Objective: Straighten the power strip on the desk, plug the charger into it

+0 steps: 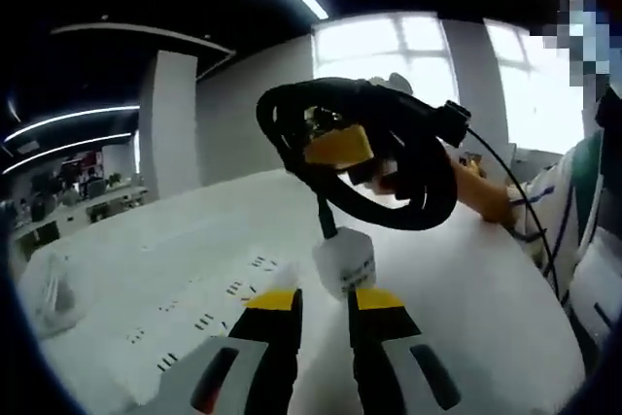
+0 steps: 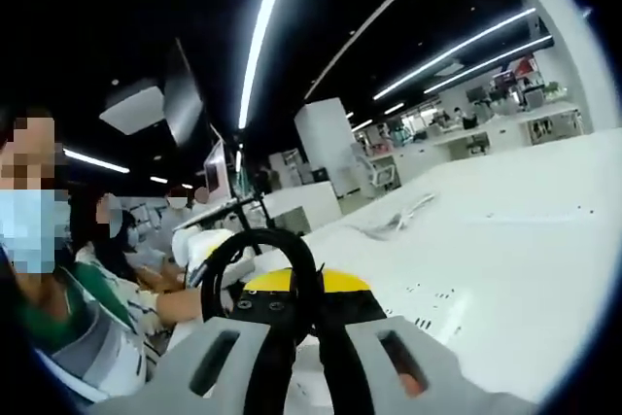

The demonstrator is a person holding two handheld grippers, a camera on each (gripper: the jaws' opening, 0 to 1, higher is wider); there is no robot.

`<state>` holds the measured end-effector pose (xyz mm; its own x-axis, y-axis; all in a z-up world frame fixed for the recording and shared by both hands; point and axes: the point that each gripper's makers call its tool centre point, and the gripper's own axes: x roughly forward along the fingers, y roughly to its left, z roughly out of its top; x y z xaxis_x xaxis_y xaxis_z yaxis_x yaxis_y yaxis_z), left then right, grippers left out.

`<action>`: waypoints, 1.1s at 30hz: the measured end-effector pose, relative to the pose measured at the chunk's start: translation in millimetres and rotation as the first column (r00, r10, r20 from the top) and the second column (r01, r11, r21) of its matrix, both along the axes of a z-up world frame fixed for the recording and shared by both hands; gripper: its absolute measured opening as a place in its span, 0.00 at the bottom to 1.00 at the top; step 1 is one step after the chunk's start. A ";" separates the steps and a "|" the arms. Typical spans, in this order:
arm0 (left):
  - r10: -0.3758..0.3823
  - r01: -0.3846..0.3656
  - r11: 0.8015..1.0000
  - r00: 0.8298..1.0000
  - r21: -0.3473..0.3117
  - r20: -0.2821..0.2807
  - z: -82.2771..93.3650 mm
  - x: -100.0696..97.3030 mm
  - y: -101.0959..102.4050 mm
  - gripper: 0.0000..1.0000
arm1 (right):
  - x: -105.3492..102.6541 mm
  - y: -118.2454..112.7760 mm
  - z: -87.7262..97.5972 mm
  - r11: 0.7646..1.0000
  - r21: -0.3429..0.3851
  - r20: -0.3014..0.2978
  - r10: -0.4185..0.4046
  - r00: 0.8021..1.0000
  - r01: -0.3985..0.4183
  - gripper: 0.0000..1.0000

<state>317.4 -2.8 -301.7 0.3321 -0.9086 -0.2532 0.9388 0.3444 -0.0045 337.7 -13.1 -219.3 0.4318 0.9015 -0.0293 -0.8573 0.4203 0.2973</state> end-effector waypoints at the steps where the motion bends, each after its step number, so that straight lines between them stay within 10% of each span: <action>1: -0.003 0.003 1.000 1.000 0.001 0.001 -0.4 -0.9 -0.4 0.19 | -1.1 1.3 -0.5 1.000 -0.001 -0.001 0.004 1.000 -0.004 0.06; 33: -0.107 0.108 0.994 0.994 -0.027 0.026 2.3 -27.4 -21.5 0.33 | -29.1 27.6 -1.9 0.990 0.023 -0.030 0.138 0.990 -0.137 0.06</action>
<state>290.0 -24.3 -299.4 0.2376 -0.9462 -0.2199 0.9704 0.2413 0.0102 308.6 14.5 -221.2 0.3030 0.9527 -0.0218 -0.8964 0.2927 0.3329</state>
